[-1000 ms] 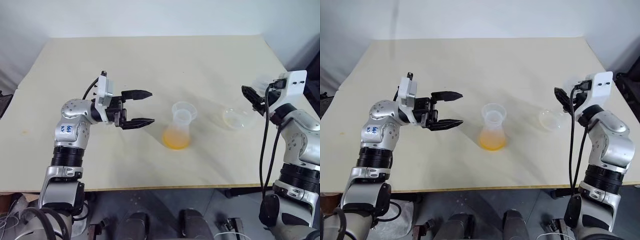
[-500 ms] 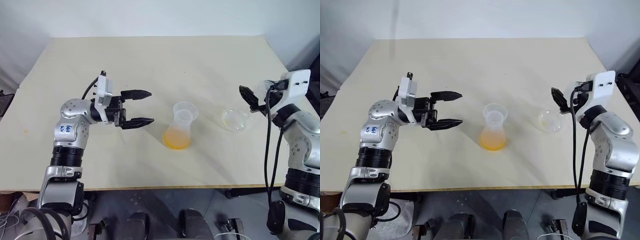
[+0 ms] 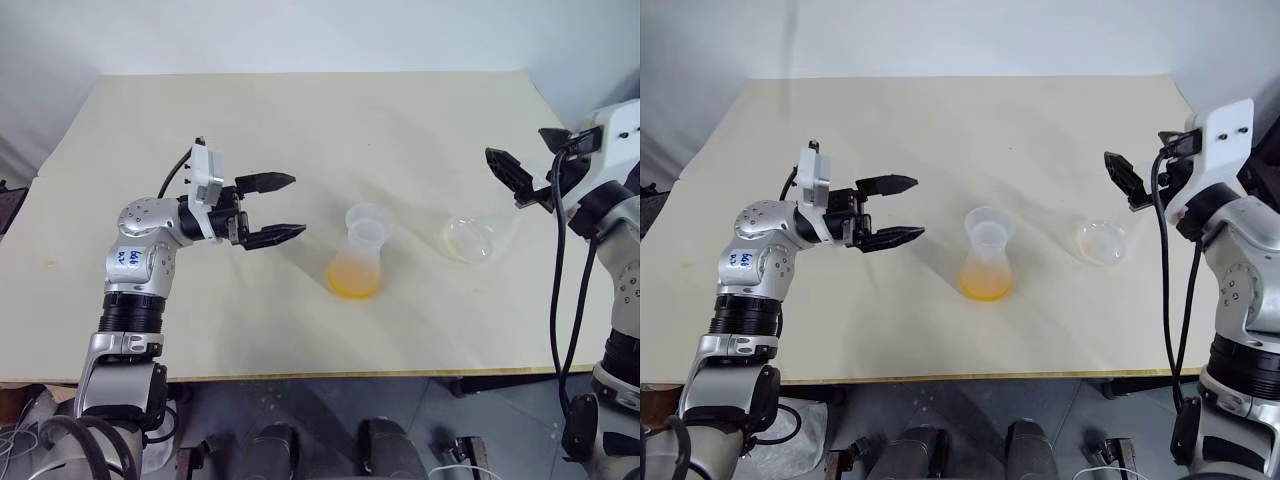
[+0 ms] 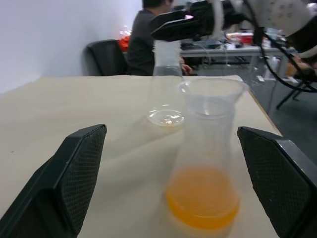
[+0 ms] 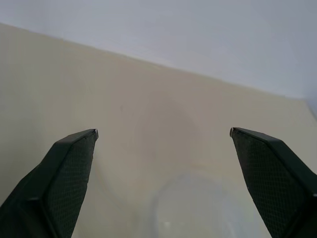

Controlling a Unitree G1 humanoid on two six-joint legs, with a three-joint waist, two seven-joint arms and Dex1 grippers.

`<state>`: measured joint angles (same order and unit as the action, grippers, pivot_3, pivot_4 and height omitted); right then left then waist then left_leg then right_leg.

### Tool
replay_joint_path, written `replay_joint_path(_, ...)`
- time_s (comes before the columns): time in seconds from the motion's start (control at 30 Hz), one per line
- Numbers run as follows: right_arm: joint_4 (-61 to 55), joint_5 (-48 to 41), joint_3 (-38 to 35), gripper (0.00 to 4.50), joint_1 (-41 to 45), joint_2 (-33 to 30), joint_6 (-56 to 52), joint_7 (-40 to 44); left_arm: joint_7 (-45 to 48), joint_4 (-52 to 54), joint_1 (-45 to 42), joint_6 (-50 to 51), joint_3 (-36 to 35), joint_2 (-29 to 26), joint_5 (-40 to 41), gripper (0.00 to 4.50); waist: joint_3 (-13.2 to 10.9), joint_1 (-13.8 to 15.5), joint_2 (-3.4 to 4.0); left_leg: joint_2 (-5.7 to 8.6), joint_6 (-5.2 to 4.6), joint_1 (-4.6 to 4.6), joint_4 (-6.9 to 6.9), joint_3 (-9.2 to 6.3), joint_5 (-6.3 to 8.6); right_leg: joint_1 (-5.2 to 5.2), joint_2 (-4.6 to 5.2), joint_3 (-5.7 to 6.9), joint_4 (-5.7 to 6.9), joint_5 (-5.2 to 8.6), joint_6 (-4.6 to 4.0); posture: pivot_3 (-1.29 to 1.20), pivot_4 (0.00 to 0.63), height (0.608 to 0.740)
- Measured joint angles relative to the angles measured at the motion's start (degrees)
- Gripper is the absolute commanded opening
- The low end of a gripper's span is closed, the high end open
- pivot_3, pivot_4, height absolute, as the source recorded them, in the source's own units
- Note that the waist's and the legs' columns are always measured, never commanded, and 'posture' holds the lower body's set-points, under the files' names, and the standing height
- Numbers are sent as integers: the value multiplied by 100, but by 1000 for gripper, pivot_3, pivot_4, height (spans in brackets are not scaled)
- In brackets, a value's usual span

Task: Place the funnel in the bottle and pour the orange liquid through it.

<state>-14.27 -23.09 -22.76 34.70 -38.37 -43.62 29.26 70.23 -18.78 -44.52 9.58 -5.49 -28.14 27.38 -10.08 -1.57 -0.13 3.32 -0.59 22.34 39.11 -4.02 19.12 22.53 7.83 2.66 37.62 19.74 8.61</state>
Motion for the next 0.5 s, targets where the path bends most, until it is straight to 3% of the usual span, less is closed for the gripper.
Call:
replay_joint_path(0.17,-443,-712,-83,4483,-111,-441,-134,653,-3,406,261,98,-103,-162,85,4500,0,4,0,-2,-1,-1,-8,-2,0,-2,-1,0,-7,0,0,0,150,740)
replay_joint_path(0.33,-1157,-1990,-1144,4483,-1871,-622,44,2228,248,697,1069,230,-303,-631,233,4500,-1,58,-2,-3,-3,0,-10,-10,2,-14,-1,6,-18,0,0,0,150,740)
replay_joint_path(0.5,-1246,-2232,-1578,4483,-3406,-680,526,3316,468,793,1555,346,-592,-963,425,4500,-1,154,-1,-6,-6,-20,5,4,1,-49,-3,1,-46,0,0,0,150,740)
